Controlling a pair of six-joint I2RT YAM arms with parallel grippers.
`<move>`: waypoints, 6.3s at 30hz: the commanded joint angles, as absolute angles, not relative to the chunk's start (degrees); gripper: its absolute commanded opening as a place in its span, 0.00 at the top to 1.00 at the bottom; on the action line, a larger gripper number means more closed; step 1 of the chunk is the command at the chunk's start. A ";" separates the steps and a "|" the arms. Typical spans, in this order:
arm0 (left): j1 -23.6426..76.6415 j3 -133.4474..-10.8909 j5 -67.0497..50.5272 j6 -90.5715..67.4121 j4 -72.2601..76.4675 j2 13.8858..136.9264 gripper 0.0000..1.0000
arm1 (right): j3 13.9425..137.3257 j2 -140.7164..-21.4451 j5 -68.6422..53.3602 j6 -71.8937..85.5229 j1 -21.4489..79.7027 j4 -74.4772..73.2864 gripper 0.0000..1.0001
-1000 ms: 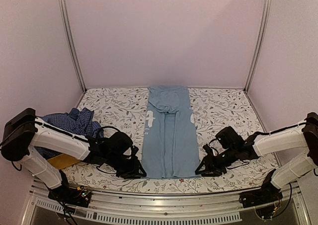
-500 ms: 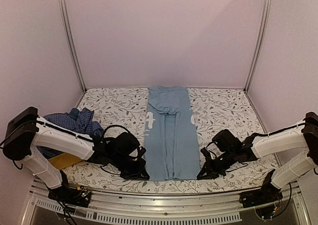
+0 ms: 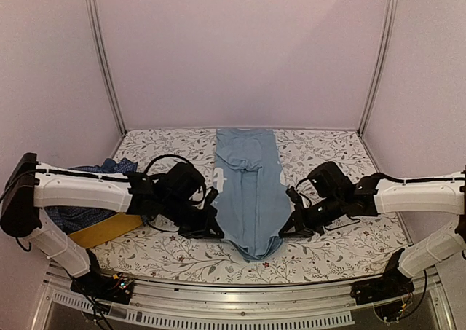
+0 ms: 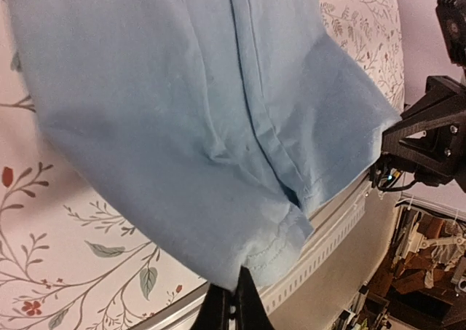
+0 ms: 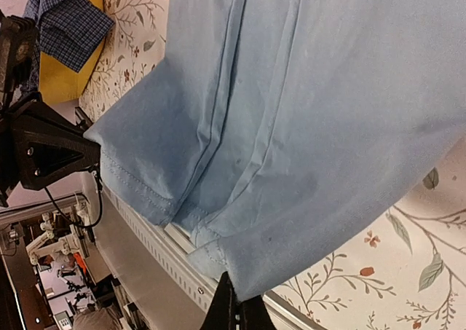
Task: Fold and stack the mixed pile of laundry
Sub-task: Pick up the rectangle-folded T-shirt from the center of the board, then fold the rectangle-folded T-shirt at the center of the board, then smooth out the 2/3-rectangle-folded T-shirt at the center of the board, then pick up the 2/3-rectangle-folded T-shirt from the center of the board.
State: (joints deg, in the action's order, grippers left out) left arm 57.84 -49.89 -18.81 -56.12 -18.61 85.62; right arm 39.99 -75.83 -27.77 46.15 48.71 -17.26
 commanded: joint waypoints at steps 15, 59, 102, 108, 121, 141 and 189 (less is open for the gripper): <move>34.27 -74.89 -24.99 -38.04 -22.08 107.06 1.00 | 68.52 -101.66 -30.02 29.80 30.31 -21.57 1.00; 22.65 -94.47 -29.39 -29.27 -21.85 121.05 0.26 | 94.21 -120.10 -38.40 22.90 17.55 -22.84 0.17; 26.51 -75.82 -46.33 -38.99 6.85 119.55 0.40 | 80.46 -121.41 -55.89 36.27 25.78 1.16 0.28; 25.93 -85.62 -47.88 -39.11 5.60 126.90 0.41 | 87.72 -128.62 -58.68 35.15 25.18 -2.77 0.31; 23.03 -98.51 -47.73 -40.06 4.17 138.38 0.40 | 101.64 -139.54 -57.74 32.77 21.05 -6.88 0.31; 17.33 -106.96 -41.86 -37.84 -5.49 138.88 0.37 | 106.40 -136.05 -55.50 33.30 17.19 -8.16 0.29; 36.21 -56.00 -23.36 -44.06 -6.03 110.10 0.82 | 57.64 -110.02 -31.52 26.92 24.79 -14.25 0.71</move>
